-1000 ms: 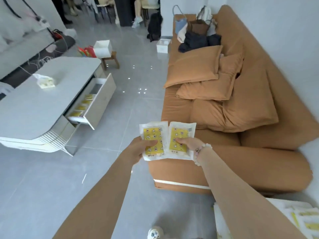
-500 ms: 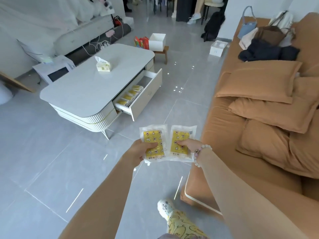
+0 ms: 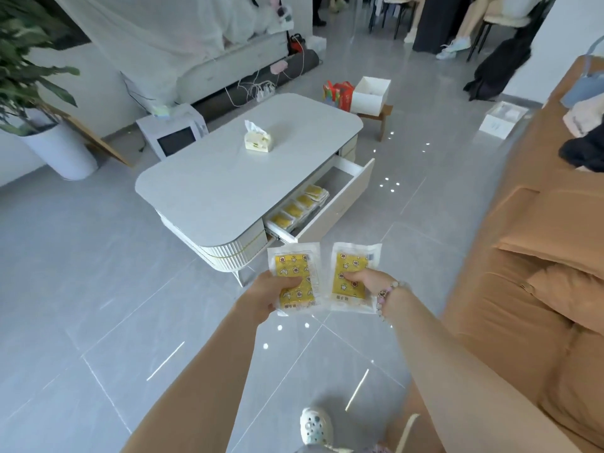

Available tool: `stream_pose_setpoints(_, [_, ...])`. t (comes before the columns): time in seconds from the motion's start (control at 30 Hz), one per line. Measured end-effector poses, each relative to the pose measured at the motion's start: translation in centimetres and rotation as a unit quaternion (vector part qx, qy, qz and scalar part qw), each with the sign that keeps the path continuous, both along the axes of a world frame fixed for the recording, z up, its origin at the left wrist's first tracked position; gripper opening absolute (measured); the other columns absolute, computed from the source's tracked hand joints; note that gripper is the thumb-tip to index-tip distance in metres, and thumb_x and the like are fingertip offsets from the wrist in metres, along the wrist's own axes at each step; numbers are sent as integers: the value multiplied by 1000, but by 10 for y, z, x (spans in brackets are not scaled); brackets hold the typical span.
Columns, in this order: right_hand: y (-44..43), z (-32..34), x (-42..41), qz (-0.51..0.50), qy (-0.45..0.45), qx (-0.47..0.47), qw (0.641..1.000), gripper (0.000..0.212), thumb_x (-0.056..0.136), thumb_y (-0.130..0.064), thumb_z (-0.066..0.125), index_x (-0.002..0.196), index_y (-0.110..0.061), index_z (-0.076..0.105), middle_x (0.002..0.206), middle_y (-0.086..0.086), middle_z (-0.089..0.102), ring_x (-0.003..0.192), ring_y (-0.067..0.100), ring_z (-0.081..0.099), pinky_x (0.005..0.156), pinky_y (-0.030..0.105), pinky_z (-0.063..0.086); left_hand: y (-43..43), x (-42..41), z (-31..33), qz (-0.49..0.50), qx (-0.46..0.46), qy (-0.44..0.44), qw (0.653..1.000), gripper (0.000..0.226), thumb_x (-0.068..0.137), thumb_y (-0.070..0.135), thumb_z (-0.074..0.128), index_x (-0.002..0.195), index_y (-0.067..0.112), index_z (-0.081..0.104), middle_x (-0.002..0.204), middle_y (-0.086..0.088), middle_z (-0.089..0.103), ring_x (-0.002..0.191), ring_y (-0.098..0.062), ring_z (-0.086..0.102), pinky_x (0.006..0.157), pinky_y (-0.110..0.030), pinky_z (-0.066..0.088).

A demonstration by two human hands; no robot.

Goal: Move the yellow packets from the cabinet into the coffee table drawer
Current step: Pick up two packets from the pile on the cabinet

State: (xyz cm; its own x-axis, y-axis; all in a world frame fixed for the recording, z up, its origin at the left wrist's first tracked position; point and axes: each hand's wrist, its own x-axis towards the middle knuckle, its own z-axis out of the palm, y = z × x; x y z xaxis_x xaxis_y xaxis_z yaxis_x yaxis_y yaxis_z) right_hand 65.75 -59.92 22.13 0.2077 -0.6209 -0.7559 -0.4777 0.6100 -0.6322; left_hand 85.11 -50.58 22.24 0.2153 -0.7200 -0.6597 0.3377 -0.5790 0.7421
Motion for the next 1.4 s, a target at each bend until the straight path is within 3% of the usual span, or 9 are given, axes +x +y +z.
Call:
stream_pose_setpoints(0.3, [-83, -4, 71, 33, 5, 7, 999, 44, 78, -37, 73, 109, -6, 68, 115, 8, 65, 107, 25, 62, 101, 39, 44, -81, 56, -7, 31, 14, 5, 999, 36, 81, 2, 70, 116, 3, 63, 111, -14, 69, 101, -31, 66, 91, -46, 52])
stream_pose_setpoints(0.53, [-146, -38, 97, -32, -25, 44, 998, 67, 40, -44, 81, 97, -11, 72, 107, 5, 70, 99, 25, 66, 98, 41, 48, -150, 90, -27, 13, 29, 22, 999, 36, 81, 0, 69, 116, 1, 62, 111, -16, 68, 101, -32, 66, 89, -46, 53])
stream_pose_setpoints(0.73, [-212, -24, 137, -49, 13, 38, 998, 45, 73, -37, 77, 106, -8, 67, 115, 6, 64, 105, 22, 60, 101, 35, 41, -234, 129, -37, -11, 29, 33, 999, 35, 80, -1, 69, 115, 2, 63, 109, -15, 69, 96, -30, 68, 79, -40, 57])
stream_pose_setpoints(0.87, [-264, -13, 147, -80, 18, 18, 996, 39, 85, -30, 69, 114, -5, 60, 109, 5, 56, 103, 20, 52, 85, 24, 34, -296, 145, -42, -34, 27, 51, 998, 36, 81, -2, 68, 117, 1, 62, 111, -15, 68, 100, -30, 67, 83, -43, 55])
stream_pose_setpoints(0.97, [-293, -9, 140, -116, 28, 10, 993, 40, 87, -25, 67, 118, -1, 59, 114, 7, 61, 107, 22, 57, 76, 25, 40, -335, 140, -45, -68, 31, 61, 995, 35, 82, -3, 67, 116, 1, 62, 109, -14, 69, 93, -27, 68, 72, -37, 59])
stream_pose_setpoints(1.03, [-308, -13, 133, -116, 48, 15, 992, 41, 87, -27, 66, 118, -1, 60, 120, 6, 62, 108, 23, 58, 79, 24, 38, -358, 136, -49, -86, 28, 62, 994, 34, 81, -5, 66, 114, 1, 62, 104, -13, 69, 85, -24, 68, 65, -34, 59])
stream_pose_setpoints(1.2, [-343, -19, 124, -92, 91, 16, 992, 37, 93, -34, 57, 118, -7, 60, 126, 6, 56, 121, 24, 51, 86, 25, 34, -400, 126, -61, -106, 60, 65, 990, 35, 80, -4, 69, 114, 1, 63, 108, -15, 69, 94, -28, 68, 76, -39, 57])
stream_pose_setpoints(1.3, [-372, -24, 121, -96, 83, 19, 992, 43, 91, -35, 59, 121, -5, 60, 127, 5, 54, 120, 23, 50, 85, 25, 36, -433, 125, -66, -107, 59, 57, 991, 32, 81, -5, 67, 112, 2, 62, 99, -11, 69, 85, -25, 67, 75, -38, 56])
stream_pose_setpoints(1.4, [-407, -27, 117, -105, 82, 26, 991, 46, 89, -36, 62, 123, -5, 60, 130, 8, 55, 118, 24, 53, 82, 25, 35, -468, 116, -71, -101, 72, 59, 990, 36, 80, -5, 68, 116, 1, 62, 109, -15, 68, 93, -29, 67, 77, -40, 56])
